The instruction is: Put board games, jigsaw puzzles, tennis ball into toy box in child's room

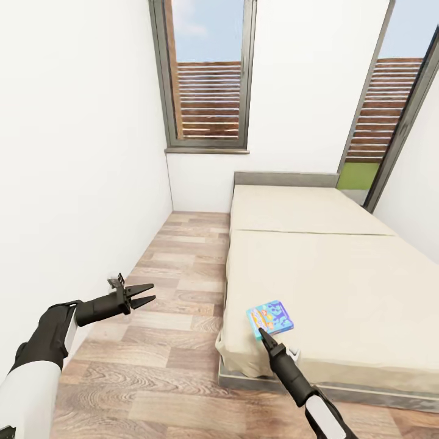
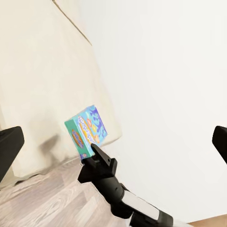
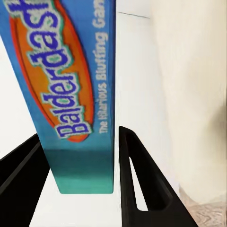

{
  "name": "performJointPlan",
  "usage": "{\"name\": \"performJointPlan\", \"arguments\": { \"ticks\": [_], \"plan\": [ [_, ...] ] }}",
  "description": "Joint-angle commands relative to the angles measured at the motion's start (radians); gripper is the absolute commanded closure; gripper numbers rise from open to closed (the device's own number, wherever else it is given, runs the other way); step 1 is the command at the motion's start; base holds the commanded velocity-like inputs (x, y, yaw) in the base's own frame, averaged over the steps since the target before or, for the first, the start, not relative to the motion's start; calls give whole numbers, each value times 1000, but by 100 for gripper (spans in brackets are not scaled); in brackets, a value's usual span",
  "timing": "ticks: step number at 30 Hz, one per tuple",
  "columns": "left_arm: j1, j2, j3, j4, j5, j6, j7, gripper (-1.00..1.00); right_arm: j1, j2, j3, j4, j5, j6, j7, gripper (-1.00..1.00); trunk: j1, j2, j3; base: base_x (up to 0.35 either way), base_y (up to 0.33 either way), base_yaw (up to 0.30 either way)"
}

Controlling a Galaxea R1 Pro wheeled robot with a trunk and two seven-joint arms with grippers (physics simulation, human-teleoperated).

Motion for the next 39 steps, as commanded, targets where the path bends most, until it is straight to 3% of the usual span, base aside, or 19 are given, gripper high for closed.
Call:
{"name": "performJointPlan", "arguments": {
  "ticks": [1, 5, 10, 17, 35, 39],
  "plan": [
    [-1, -1, 3, -1, -11, 11, -9, -100, 0, 0, 2, -24, -9, 24, -36, 100, -4, 7, 2, 0, 0, 0],
    [-1, -1, 3, -1, -11, 11, -9, -100, -1, 0, 2, -101, -10, 118, -147, 100, -19, 35, 15, 0, 0, 0],
    [-1, -1, 3, -1, -11, 13, -9, -100, -1, 0, -1, -181, -12, 190, -197, 100, -39, 70, 30, 0, 0, 0],
    [-1, -2, 2, -1, -13, 14, -9, -100, 2, -1, -6, -214, -13, 242, -208, 100, -65, 119, 52, 0, 0, 0],
    [-1, -7, 3, -1, -13, 14, -9, -100, 17, -18, -15, -311, -23, 264, -213, 100, -134, 245, 109, 0, 0, 0],
    [-1, -8, 2, -1, -12, 15, -9, -100, 8, -21, -15, -314, -15, 317, -219, 100, -150, 273, 121, 0, 0, 0]
  ]
}}
